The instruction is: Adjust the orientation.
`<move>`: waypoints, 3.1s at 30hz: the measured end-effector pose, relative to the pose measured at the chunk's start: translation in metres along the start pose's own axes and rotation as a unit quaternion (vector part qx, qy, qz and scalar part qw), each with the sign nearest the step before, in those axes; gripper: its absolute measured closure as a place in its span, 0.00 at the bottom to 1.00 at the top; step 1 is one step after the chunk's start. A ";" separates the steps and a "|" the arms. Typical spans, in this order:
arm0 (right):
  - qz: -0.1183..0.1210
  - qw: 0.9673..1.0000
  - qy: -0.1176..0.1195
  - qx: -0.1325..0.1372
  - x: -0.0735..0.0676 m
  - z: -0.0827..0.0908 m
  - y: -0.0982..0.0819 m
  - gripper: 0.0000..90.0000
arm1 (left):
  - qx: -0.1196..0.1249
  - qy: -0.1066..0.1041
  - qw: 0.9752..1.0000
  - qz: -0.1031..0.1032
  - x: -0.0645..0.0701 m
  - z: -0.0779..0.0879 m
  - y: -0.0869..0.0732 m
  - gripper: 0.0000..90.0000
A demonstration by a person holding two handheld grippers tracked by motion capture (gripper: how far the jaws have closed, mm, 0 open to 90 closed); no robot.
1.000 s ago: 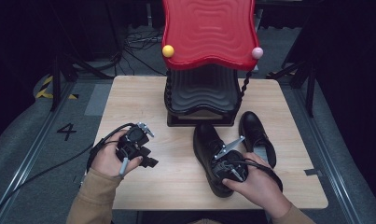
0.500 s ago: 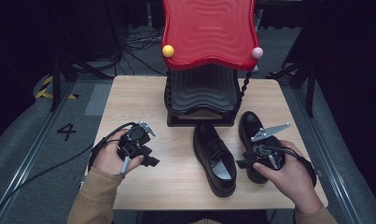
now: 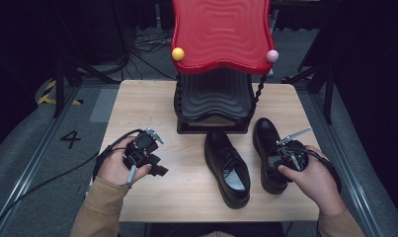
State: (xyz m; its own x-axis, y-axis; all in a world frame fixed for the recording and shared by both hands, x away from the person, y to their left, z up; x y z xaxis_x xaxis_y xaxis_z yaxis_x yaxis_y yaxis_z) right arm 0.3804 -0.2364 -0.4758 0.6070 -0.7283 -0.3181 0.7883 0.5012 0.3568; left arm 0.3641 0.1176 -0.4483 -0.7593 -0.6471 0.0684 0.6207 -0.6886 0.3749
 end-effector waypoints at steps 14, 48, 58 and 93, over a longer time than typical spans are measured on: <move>-0.016 0.997 0.044 -0.063 0.006 -0.030 -0.015 0.88 | 0.000 0.002 1.000 0.000 0.000 0.000 0.000 0.53; 0.097 0.991 0.022 -0.094 -0.049 0.009 -0.032 0.92 | -0.001 -0.004 1.000 -0.015 0.002 -0.003 0.011 0.53; 0.131 0.986 0.026 -0.105 -0.058 0.000 -0.025 0.91 | -0.004 -0.001 1.000 -0.009 0.001 -0.002 0.005 0.53; 0.059 0.997 0.040 -0.029 -0.060 0.007 -0.007 0.55 | -0.008 -0.001 1.000 -0.003 0.000 -0.006 0.002 0.53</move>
State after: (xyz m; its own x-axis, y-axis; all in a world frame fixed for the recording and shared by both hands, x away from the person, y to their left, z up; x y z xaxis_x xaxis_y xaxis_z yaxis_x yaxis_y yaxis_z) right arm 0.3379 -0.2000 -0.4531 0.7006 -0.6242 -0.3458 0.7136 0.6097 0.3452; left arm 0.3660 0.1142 -0.4529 -0.7639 -0.6419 0.0672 0.6186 -0.6985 0.3598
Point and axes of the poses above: each handheld gripper's, and its own axes: z roughly backward along the jaws, y roughly out of its top, x roughly to its right, the point moved 10 cm from there along -z, roughly forward along the jaws, and after that the axes turned 10 degrees about y, right-handed, at the moved point
